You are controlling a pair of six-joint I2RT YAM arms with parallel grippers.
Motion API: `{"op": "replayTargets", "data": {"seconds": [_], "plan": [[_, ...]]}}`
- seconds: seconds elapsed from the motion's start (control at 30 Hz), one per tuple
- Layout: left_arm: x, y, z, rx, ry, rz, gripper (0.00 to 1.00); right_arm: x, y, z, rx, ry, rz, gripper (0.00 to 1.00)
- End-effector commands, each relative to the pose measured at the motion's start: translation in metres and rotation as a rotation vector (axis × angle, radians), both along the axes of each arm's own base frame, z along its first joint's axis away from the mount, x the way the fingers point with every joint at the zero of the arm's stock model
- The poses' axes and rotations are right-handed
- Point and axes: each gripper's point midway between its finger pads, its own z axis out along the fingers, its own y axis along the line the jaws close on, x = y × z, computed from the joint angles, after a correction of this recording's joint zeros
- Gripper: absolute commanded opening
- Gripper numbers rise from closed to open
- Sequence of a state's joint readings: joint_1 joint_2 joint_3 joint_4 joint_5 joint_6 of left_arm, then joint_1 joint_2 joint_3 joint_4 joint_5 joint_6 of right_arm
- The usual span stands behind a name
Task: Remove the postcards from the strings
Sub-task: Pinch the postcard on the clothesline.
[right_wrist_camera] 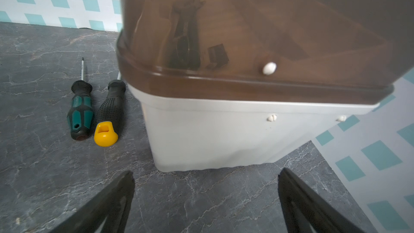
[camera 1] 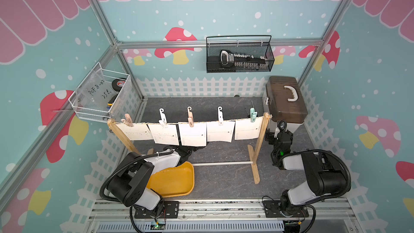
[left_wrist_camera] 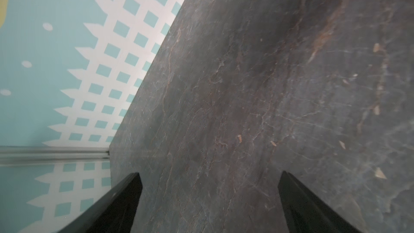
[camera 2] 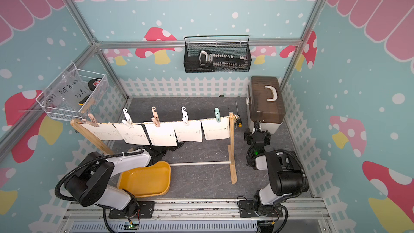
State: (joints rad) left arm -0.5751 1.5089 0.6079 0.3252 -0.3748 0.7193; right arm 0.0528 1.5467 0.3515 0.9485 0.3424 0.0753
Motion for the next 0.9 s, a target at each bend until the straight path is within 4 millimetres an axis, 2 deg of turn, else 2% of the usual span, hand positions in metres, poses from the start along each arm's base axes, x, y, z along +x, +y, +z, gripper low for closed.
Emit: {"op": "replayTargets", "data": {"seconds": [0.0, 0.47, 0.67, 0.87], "plan": [[-0.006, -0.019, 0.008, 0.125, -0.092, -0.099, 1.0, -0.002, 0.0, 0.005, -0.013, -0.014, 0.009, 0.99], [-0.058, -0.099, -0.002, 0.334, -0.229, -0.362, 0.96, -0.001, 0.001, 0.006, -0.012, -0.014, 0.009, 0.99], [-0.09, -0.136, 0.01, 0.343, -0.273, -0.478, 0.96, -0.001, 0.0, 0.005, -0.012, -0.014, 0.009, 0.99], [-0.137, -0.171, 0.03, 0.294, -0.281, -0.615, 0.99, -0.001, 0.001, 0.005, -0.011, -0.013, 0.01, 0.99]]}}
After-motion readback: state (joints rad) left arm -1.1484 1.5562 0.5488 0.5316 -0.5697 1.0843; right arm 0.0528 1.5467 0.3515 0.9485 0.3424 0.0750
